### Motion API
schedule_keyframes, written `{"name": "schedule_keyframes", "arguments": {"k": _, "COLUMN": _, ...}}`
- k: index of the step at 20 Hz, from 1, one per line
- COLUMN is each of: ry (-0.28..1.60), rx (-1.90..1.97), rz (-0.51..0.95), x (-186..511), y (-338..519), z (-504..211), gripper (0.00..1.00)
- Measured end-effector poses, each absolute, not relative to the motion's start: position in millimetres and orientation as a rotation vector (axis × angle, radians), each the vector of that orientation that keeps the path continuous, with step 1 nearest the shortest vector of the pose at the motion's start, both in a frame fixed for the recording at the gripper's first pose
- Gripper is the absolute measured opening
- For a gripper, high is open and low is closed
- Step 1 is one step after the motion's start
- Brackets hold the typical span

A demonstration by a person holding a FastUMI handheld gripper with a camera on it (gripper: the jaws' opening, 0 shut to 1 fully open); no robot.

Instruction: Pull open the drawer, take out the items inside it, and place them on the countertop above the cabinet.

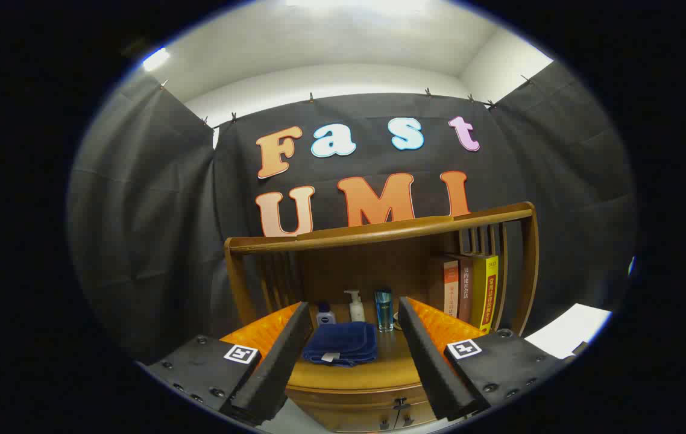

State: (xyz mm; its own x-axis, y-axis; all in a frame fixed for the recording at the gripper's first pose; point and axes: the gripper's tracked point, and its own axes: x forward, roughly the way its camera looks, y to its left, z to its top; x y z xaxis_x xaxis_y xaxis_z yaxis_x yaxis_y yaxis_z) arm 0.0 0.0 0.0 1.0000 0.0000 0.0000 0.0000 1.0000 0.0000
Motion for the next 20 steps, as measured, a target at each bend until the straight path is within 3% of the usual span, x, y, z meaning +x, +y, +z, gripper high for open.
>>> {"name": "schedule_keyframes", "arguments": {"k": 20, "ry": -0.005, "rx": -0.015, "rz": 0.004, "x": 0, "y": 11, "z": -7, "gripper": 0.98}}
